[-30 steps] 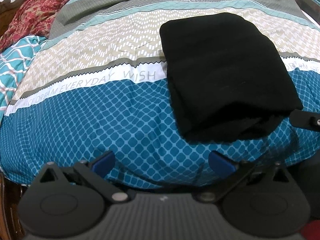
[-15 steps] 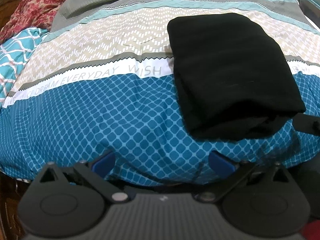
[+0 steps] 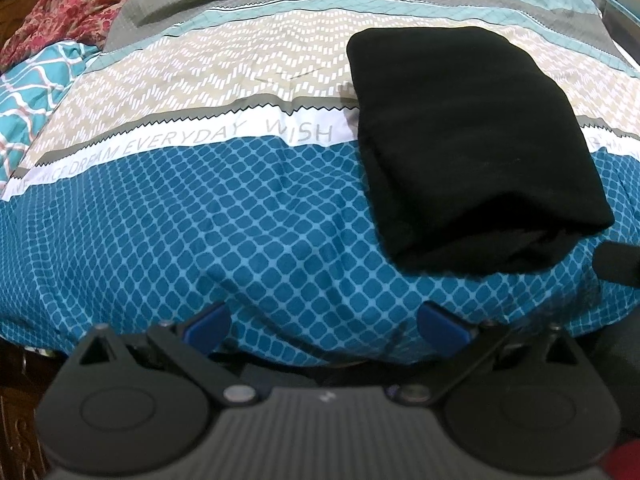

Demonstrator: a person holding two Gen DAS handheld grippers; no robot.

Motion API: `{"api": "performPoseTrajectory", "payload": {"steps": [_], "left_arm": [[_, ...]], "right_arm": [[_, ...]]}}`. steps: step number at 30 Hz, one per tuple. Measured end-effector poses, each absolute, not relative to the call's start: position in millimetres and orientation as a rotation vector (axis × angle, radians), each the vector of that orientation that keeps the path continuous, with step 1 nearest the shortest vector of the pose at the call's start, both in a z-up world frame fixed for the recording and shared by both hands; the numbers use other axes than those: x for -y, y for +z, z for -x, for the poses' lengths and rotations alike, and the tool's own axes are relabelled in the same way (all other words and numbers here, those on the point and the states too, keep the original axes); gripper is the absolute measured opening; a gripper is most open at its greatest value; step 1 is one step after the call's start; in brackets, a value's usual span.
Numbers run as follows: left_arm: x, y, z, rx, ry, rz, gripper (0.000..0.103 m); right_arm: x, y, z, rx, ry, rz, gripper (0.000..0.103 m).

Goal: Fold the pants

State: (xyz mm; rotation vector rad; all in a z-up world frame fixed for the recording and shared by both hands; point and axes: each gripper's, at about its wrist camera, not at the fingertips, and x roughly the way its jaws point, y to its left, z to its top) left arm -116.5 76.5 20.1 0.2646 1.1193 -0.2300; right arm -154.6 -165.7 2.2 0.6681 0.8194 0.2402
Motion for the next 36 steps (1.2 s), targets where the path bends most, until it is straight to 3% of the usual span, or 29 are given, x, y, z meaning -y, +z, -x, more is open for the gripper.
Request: {"api": "performPoseTrajectory", "payload": {"steps": [25, 32, 36], "left_arm": [[-95, 27, 103, -1.097, -0.328, -0.196, 0.103], [-109, 42, 62, -1.134, -0.491, -0.024, 0.103], [-102, 24, 21, -1.192, -0.602, 0.125, 0.103]], "right_arm": [[201, 20, 154, -0.759, 0.128, -0.6, 0.087], [239, 8, 151, -0.745, 0.033, -0.679, 0.079], [253, 0, 137, -0.734, 0.059, -0.738, 0.078]]}}
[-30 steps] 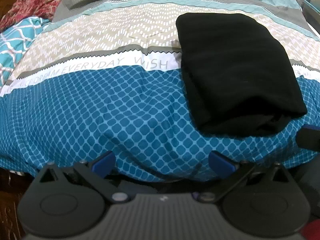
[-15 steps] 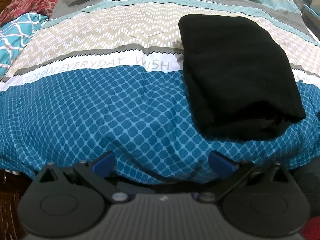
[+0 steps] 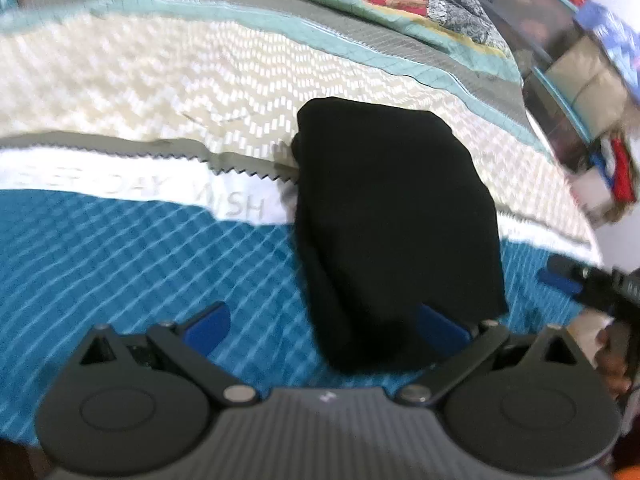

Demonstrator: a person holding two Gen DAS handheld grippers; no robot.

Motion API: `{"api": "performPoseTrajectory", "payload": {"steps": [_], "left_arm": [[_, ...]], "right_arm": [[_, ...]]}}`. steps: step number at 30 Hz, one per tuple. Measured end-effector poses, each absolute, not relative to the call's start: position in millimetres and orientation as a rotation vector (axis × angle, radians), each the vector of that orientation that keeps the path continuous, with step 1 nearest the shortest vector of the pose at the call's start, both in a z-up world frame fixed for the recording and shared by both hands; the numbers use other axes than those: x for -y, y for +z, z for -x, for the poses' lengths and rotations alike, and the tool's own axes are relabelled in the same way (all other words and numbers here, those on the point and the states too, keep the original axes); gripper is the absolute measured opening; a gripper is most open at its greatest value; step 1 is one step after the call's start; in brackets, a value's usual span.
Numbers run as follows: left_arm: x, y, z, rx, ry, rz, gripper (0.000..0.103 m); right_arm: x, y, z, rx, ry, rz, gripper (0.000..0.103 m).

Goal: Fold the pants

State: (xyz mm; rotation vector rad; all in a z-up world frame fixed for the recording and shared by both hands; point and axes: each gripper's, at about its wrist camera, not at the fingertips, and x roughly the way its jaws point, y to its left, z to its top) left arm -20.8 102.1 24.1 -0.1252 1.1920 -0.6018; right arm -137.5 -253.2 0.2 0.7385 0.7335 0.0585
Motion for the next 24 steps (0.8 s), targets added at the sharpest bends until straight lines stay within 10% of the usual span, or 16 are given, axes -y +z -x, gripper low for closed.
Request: {"api": "performPoseTrajectory", "payload": {"steps": [10, 15, 24], "left_arm": [[-57, -23, -9, -1.259, -0.7, 0.292, 0.091], [-39, 10, -6, -1.195, -0.72, 0.229, 0.048], [25, 99, -108, -0.931, -0.821, 0.099, 0.043]], "right_arm": [[250, -54, 78, -0.781, 0.221, -0.872, 0.085], [234, -39, 72, -0.753, 0.338, -0.941, 0.05], [263, 57, -4, -0.442, 0.351, -0.746, 0.044]]}}
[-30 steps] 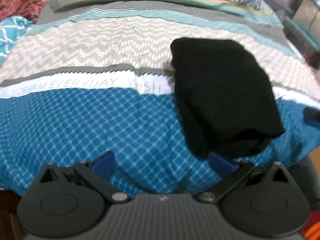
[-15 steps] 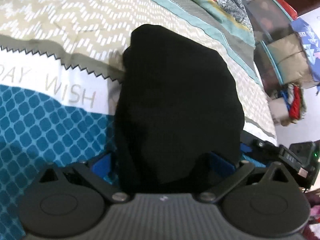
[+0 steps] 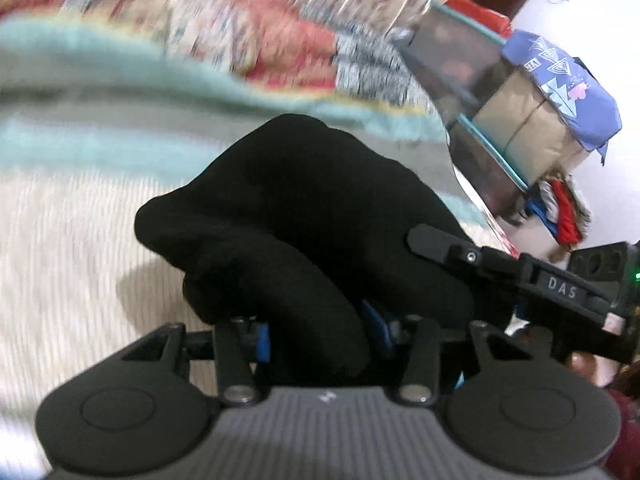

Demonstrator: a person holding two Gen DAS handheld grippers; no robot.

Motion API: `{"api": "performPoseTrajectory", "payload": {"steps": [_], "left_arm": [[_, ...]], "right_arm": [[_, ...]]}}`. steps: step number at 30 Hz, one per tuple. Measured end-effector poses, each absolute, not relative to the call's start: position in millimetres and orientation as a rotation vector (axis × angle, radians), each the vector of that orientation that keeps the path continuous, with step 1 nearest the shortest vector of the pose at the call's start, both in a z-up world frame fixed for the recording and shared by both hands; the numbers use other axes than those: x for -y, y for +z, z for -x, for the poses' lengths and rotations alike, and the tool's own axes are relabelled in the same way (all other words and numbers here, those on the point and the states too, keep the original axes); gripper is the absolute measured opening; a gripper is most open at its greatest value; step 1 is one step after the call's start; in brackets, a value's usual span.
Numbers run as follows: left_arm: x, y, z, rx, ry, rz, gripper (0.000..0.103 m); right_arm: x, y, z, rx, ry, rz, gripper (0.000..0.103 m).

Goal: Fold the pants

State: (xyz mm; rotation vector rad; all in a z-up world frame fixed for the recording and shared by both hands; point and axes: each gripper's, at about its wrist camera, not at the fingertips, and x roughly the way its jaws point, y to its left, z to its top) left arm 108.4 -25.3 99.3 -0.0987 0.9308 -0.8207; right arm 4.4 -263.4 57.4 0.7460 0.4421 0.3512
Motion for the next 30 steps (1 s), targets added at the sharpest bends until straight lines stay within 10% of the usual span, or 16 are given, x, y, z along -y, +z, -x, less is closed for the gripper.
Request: {"api": "performPoseTrajectory", "payload": {"steps": [8, 10, 12, 30], "left_arm": [[88, 21, -211, -1.024, -0.525, -0.032, 0.045], [89, -3, -215, -1.078, -0.438, -0.025, 0.065], [81, 0, -204, -1.034, -0.394, 0.005, 0.079], [0, 69, 15, -0.89, -0.239, -0.2, 0.103]], "right_arm": [[278, -3, -97, -0.47, 0.097, -0.704, 0.045], [273, -29, -108, -0.567, -0.006, -0.687, 0.056], [275, -32, -97, -0.562, -0.067, -0.691, 0.068], [223, -5, 73, -0.711, -0.003, -0.624, 0.071]]}}
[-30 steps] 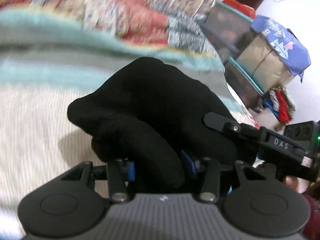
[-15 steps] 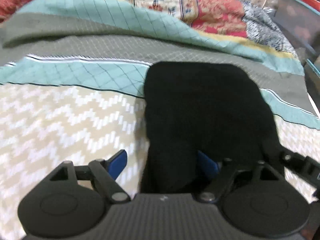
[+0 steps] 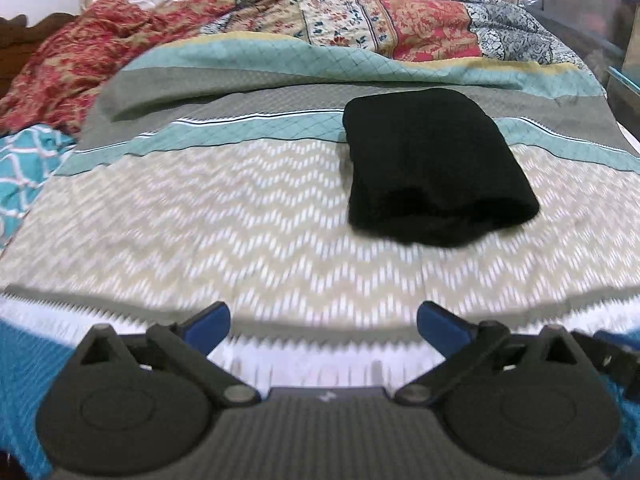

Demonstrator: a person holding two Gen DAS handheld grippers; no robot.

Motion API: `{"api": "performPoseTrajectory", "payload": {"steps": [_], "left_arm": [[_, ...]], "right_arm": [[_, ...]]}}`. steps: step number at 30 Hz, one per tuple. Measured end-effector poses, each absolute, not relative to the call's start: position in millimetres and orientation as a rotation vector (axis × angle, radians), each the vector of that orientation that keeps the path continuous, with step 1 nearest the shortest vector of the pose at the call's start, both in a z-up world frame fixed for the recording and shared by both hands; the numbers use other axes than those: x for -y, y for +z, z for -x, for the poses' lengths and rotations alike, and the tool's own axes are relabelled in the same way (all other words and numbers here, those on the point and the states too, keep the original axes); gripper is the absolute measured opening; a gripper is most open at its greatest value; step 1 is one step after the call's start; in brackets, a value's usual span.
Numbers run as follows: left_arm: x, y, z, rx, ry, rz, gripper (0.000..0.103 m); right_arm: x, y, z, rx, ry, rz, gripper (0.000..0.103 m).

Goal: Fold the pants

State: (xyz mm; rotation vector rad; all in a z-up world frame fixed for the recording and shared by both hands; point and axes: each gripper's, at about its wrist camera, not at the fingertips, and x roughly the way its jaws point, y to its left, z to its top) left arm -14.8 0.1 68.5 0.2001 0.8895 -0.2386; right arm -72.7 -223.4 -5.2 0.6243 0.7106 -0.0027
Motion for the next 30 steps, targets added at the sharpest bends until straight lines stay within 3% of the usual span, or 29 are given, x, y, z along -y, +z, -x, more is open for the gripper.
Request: {"api": "performPoseTrajectory", "payload": {"steps": [11, 30], "left_arm": [[-15, 77, 82, -0.905, -0.256, -0.188, 0.103], [-15, 65, 115, -0.92, -0.176, -0.29, 0.103]], "right_arm": [[194, -2, 150, -0.767, -0.017, -0.697, 0.071], [182, -7, 163, -0.763, -0.026, -0.715, 0.072]]}}
